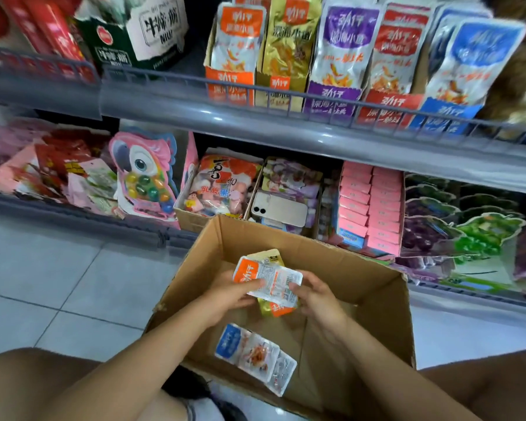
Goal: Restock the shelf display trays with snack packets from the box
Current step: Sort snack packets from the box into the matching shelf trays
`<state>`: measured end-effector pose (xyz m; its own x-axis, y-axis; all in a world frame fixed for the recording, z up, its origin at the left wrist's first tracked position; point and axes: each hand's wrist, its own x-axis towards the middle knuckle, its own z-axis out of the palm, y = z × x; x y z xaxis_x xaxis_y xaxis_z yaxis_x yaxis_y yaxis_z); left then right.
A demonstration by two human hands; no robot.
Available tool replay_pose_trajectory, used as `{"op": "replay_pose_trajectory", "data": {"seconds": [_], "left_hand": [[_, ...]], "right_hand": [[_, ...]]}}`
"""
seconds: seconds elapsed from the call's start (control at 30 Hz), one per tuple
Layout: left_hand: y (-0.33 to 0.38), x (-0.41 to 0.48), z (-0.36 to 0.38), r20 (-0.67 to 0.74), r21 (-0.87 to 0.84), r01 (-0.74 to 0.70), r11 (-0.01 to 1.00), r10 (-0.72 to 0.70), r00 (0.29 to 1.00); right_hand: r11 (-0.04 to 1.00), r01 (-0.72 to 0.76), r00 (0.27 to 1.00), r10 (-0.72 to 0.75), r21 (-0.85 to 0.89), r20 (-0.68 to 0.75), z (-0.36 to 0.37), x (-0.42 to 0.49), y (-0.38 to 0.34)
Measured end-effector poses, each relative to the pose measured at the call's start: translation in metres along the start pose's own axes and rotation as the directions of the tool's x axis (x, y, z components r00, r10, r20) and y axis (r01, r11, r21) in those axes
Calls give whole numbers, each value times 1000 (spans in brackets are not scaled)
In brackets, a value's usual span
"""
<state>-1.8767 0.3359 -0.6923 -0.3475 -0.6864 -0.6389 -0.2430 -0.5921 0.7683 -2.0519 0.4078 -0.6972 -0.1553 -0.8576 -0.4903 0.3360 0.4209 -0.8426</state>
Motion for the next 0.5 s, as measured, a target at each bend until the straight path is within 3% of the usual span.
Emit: {"op": "replay_pose_trajectory", "data": {"seconds": [0.07,0.2,0.37,0.5], "left_hand": [[9,-14,0,-6,-92,-67,993,67,998],[32,-45,4,-30,62,-150,987,152,988],[54,-72,10,50,45,-116,992,113,992],[66,-87,20,127,-69,-128,989,136,983]], "right_hand": [[1000,-16,998,16,6,54,3,-15,-14],[968,133,986,-107,-215,128,7,-39,-49],[862,276,958,-211,-426,194,12,-52,-85],[869,300,947,-221,-393,235,20,-58,-97]]}}
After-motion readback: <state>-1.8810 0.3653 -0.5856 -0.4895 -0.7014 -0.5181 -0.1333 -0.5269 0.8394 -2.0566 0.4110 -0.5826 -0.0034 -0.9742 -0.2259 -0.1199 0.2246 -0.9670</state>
